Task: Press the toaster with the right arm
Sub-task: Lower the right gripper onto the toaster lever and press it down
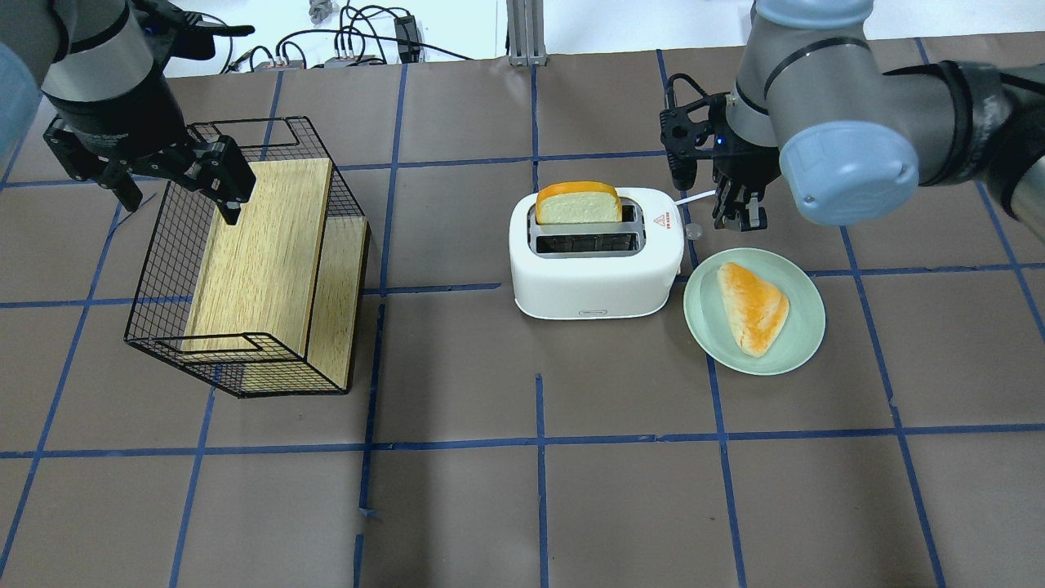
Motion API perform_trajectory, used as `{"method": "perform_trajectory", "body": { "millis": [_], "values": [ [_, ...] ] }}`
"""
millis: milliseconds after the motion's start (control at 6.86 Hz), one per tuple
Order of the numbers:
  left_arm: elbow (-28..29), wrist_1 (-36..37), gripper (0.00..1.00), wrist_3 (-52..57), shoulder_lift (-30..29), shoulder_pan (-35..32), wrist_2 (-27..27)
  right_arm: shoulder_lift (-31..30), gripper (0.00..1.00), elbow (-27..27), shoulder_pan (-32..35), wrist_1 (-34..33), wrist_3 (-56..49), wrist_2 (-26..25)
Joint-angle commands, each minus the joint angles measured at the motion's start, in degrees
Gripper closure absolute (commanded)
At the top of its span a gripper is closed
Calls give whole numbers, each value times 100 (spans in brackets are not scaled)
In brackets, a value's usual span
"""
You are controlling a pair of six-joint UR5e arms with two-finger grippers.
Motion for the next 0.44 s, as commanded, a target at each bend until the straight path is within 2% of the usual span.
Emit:
{"method": "perform_trajectory", "body": {
  "millis": [0,292],
  "values": [
    [0,0,0,-7,0,0,0,40,78,277,1,-520,-18,5],
    [0,0,0,2,0,0,0,57,78,286,0,-555,96,223]
  ]
}}
